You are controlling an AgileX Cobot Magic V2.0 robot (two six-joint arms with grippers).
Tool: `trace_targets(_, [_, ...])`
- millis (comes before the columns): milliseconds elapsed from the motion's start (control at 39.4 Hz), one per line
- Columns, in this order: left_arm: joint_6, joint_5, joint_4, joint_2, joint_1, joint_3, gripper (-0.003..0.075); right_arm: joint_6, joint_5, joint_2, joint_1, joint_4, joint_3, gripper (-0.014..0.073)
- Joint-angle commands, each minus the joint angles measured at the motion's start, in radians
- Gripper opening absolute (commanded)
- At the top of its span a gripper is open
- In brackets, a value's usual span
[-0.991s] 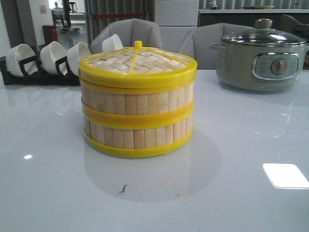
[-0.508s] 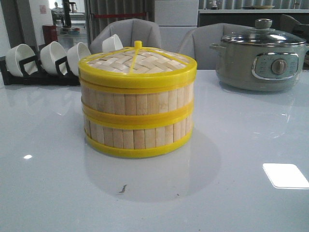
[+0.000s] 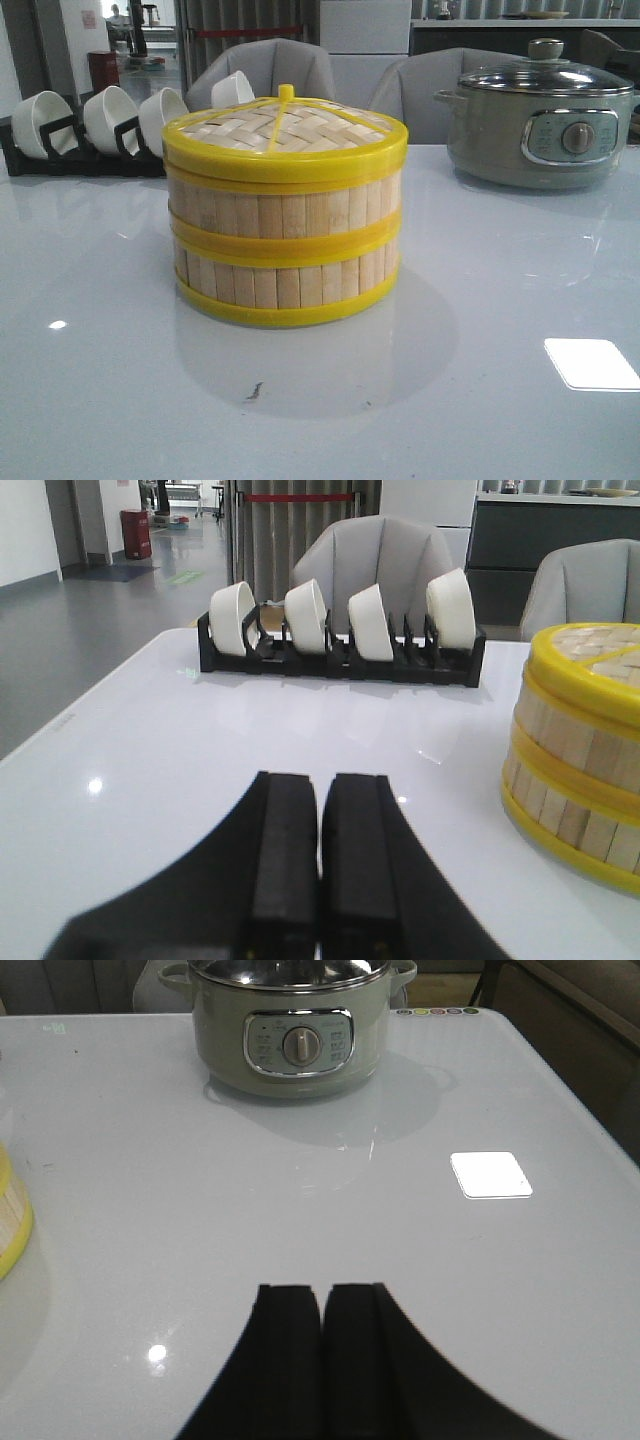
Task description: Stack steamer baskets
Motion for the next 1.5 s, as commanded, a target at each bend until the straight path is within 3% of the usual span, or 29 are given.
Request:
trace_targets(0, [-0.010, -0.092, -0.022, -0.016, 0.002, -0.001, 0.0102, -0.006, -0.088, 0.006, -0.005, -0.006, -0.028, 0.0067])
trace_targets(737, [-0.013, -0.107, -0.028, -0.012, 0.002, 0.037, 0.0102, -0.006, -0.088, 0.006, -0.005, -0.006, -0.028, 0.0067])
trace_targets(965, [-0.257, -0.110, 0.231, -0.012, 0.002, 0.037, 0.0102, -0.006, -0.088, 0.006, -0.005, -0.006, -0.028, 0.0067])
trace_targets(1473, [-0.258, -0.110, 0.289, -0.012, 0.002, 0.037, 0.0102, -0.006, -0.088, 0.006, -0.005, -0.006, -0.028, 0.0067])
